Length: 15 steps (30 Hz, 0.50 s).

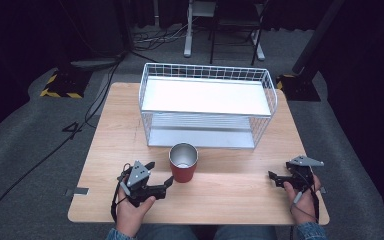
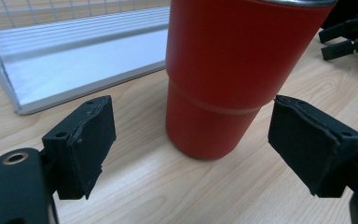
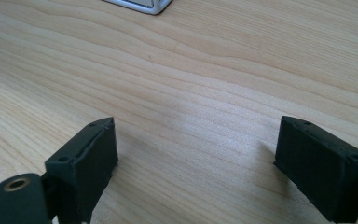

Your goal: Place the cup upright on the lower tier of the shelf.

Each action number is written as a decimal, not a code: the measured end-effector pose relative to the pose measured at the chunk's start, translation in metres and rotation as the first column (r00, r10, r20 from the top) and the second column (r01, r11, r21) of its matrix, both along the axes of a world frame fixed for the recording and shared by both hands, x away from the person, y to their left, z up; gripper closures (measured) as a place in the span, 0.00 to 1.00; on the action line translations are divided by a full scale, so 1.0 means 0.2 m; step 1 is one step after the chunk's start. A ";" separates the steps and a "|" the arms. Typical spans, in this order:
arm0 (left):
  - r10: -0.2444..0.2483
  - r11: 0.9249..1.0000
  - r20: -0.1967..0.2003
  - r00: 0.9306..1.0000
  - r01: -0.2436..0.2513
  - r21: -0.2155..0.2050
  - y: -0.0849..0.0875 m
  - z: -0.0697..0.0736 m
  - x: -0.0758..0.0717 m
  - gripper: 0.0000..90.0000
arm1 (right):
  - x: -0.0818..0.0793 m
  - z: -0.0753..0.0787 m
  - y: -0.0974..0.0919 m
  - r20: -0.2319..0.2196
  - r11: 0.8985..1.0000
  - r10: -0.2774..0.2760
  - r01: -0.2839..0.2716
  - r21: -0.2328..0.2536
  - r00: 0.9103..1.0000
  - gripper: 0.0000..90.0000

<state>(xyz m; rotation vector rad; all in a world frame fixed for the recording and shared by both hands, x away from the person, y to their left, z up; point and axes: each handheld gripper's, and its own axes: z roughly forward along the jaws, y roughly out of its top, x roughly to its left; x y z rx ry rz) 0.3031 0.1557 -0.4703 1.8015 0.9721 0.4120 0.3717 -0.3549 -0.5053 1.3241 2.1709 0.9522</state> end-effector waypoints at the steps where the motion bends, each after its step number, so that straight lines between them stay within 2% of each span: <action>1: -0.003 1.000 0.000 1.000 0.003 0.002 -0.01 0.00 0.00 0.17 | 0.00 0.00 0.00 0.000 1.000 0.000 0.000 0.000 1.000 0.15; 5: -0.005 1.000 -0.003 1.000 0.005 0.003 -0.04 -0.01 0.02 0.17 | 0.00 0.00 0.00 0.000 1.000 0.000 0.000 0.000 1.000 0.15; 8: 0.013 1.000 -0.015 1.000 -0.013 -0.005 -0.07 -0.02 0.03 0.17 | 0.00 0.00 0.00 0.000 1.000 0.000 0.000 0.000 1.000 0.15; 12: -0.008 1.000 -0.021 1.000 0.007 -0.028 -0.11 -0.03 0.05 0.17 | 0.00 0.00 0.00 0.000 1.000 0.000 0.000 0.000 1.000 0.15; 15: -0.020 1.000 -0.022 1.000 0.019 -0.024 -0.13 -0.03 0.06 0.17 | 0.00 0.00 0.00 0.000 1.000 0.000 0.000 0.000 1.000 0.15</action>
